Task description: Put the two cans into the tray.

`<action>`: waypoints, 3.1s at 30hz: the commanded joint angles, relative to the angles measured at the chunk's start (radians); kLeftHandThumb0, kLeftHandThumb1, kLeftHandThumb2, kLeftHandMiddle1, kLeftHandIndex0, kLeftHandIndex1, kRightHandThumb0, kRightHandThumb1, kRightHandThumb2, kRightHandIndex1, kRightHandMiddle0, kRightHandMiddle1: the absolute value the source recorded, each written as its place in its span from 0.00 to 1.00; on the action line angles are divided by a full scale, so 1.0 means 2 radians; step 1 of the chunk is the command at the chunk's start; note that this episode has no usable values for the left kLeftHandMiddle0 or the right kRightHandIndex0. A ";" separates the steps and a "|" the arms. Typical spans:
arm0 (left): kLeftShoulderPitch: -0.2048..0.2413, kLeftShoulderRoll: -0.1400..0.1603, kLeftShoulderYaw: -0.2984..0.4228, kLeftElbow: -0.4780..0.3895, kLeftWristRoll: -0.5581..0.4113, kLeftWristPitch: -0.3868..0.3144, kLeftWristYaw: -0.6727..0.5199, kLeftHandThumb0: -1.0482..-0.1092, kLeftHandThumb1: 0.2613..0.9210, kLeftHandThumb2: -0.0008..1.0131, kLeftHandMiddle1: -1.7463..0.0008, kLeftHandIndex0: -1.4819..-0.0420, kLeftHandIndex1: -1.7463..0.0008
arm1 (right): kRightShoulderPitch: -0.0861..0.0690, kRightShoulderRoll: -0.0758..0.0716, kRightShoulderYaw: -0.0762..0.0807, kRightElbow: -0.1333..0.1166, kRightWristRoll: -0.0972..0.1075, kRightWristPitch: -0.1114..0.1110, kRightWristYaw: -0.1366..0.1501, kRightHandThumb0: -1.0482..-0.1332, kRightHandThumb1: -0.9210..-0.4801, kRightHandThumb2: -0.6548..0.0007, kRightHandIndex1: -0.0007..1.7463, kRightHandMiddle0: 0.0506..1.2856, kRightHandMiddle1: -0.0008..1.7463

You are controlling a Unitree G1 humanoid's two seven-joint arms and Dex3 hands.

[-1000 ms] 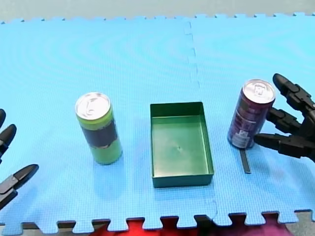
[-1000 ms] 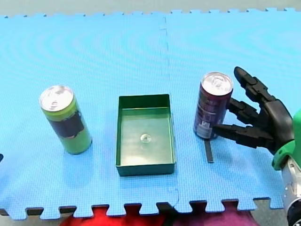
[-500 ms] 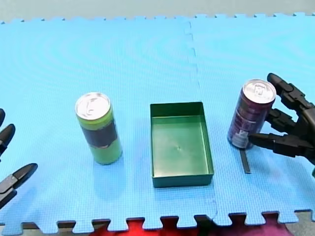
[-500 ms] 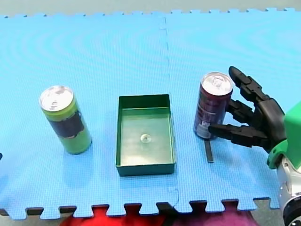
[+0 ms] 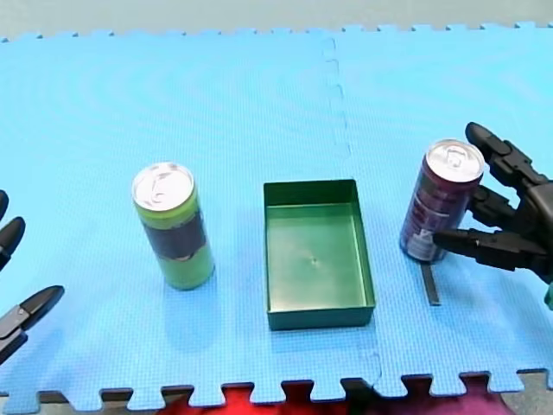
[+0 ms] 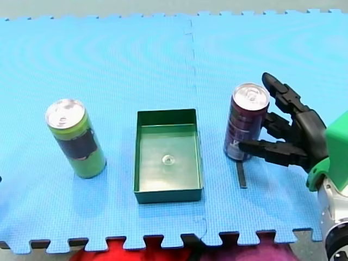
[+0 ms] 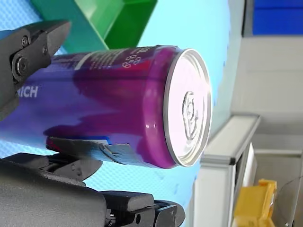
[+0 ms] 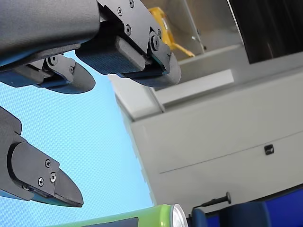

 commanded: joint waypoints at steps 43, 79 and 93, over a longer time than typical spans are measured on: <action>0.012 0.002 -0.003 -0.027 0.003 0.015 0.015 0.00 0.78 0.00 1.00 0.66 1.00 | -0.006 0.013 0.016 -0.014 -0.008 0.020 -0.017 0.40 0.62 1.00 0.00 0.07 0.00; 0.021 -0.002 -0.001 -0.045 -0.007 0.037 0.015 0.00 0.78 0.00 1.00 0.67 1.00 | -0.002 0.053 -0.003 -0.014 -0.019 -0.024 -0.235 0.77 0.38 0.99 0.01 0.96 0.00; 0.016 -0.004 -0.001 -0.035 -0.011 0.036 0.012 0.00 0.77 0.00 1.00 0.66 1.00 | -0.019 0.065 -0.053 -0.018 0.060 0.028 -0.137 0.78 0.33 0.99 0.00 0.96 0.00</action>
